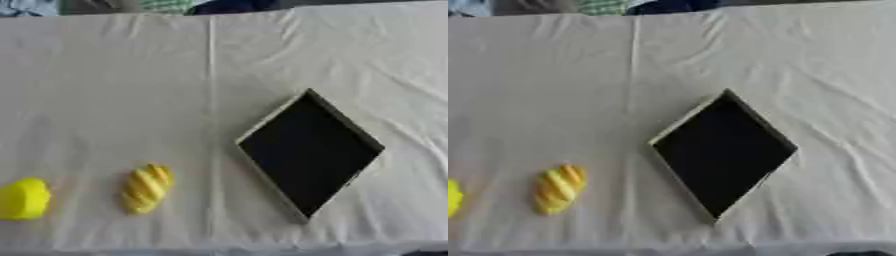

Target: Pick up objects on the table and place them in the box.

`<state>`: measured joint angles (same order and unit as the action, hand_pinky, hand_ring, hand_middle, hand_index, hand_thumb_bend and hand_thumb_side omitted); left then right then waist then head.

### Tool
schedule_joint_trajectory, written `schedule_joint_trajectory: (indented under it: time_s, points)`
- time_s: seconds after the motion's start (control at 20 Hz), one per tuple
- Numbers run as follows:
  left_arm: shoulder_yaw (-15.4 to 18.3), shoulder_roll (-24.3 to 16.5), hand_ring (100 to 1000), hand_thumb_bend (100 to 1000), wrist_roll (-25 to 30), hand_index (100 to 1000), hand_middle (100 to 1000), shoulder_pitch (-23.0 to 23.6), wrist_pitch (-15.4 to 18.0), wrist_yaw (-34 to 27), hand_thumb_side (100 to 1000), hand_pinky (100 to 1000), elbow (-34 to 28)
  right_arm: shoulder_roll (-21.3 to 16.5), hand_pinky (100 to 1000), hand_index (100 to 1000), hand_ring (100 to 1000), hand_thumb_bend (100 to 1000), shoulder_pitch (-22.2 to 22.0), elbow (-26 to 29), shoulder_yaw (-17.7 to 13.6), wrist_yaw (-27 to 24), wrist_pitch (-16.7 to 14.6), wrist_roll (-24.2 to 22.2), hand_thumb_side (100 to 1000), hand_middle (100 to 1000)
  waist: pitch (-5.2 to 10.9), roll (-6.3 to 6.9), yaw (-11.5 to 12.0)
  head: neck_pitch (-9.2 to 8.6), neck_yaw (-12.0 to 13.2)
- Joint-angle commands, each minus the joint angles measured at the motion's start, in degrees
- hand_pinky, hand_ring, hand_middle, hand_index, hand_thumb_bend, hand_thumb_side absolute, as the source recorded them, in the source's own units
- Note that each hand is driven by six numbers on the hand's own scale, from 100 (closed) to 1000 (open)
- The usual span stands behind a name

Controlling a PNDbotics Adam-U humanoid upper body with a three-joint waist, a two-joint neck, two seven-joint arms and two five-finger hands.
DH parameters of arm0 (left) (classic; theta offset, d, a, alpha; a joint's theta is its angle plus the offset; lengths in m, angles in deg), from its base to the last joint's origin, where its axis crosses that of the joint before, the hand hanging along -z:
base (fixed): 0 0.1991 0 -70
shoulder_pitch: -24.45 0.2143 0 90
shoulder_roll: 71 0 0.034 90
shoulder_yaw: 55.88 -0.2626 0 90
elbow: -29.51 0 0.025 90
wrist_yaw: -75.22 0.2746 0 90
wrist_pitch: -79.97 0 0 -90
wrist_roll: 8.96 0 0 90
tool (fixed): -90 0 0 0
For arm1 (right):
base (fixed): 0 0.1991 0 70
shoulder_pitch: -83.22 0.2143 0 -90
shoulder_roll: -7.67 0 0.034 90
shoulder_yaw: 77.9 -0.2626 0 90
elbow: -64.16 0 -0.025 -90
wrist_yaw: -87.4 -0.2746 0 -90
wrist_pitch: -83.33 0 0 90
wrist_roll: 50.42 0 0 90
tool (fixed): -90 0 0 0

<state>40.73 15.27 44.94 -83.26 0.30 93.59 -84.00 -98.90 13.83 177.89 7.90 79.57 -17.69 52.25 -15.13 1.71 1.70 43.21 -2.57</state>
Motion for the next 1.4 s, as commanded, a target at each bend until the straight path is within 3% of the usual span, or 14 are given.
schedule_joint_trajectory:
  time_s: [0.05, 0.4, 0.6, 0.85, 1.0, 1.15, 1.4]
  points:
    - [0.40, -1.80, 827, 100, 0.20, 908, 774, -0.30, 0.00, 0.09, 442, 829, -1.08, -1.39, 915, 845, 829, 100, 0.34, 0.86, -0.63, 0.15, 0.17, 0.06, 558, 712, 1.14, -0.05, 0.01, -0.27, -0.05]
    - [0.30, -2.61, 828, 100, 0.60, 911, 777, 0.09, -0.44, 0.30, 432, 830, -1.08, -1.44, 915, 845, 829, 100, 0.37, 0.86, -0.59, 0.13, 0.21, 0.02, 558, 712, 1.24, 0.01, -0.01, -0.16, -0.07]
    - [-1.18, -9.12, 837, 100, 3.83, 934, 788, 3.07, -3.45, 0.97, 435, 838, -1.08, -1.89, 915, 845, 829, 100, 0.26, 0.86, -0.52, 0.26, 0.23, 0.00, 558, 712, 1.41, 0.48, 0.02, 0.15, -0.31]
    - [-2.68, -21.21, 853, 100, 15.27, 947, 805, 9.98, -9.96, -0.03, 465, 853, -1.08, -2.70, 915, 845, 829, 100, -0.24, 0.86, -0.50, 0.55, 0.38, 0.00, 558, 712, 1.70, 1.41, 0.40, 0.75, -0.84]
    - [-2.84, -27.70, 865, 160, 23.66, 951, 820, 14.71, -11.80, 0.64, 466, 871, -1.08, -3.13, 915, 845, 829, 100, -0.47, 0.86, -0.53, 0.72, 0.42, 0.03, 558, 712, 1.79, 1.87, 0.82, 0.88, -1.39]
    - [-2.46, -31.64, 875, 237, 32.35, 956, 830, 18.46, -11.49, 2.41, 452, 885, -1.08, -3.46, 915, 845, 829, 100, -0.80, 0.86, -0.56, 0.89, 0.49, 0.11, 558, 712, 1.98, 2.22, 1.26, 0.90, -1.95]
    - [-2.61, -34.65, 894, 364, 45.50, 957, 844, 21.40, -7.22, 3.75, 482, 910, -1.08, -3.83, 915, 845, 829, 100, -1.23, 0.86, -0.62, 1.08, 0.55, 0.27, 558, 712, 2.34, 2.52, 1.87, 0.90, -2.61]
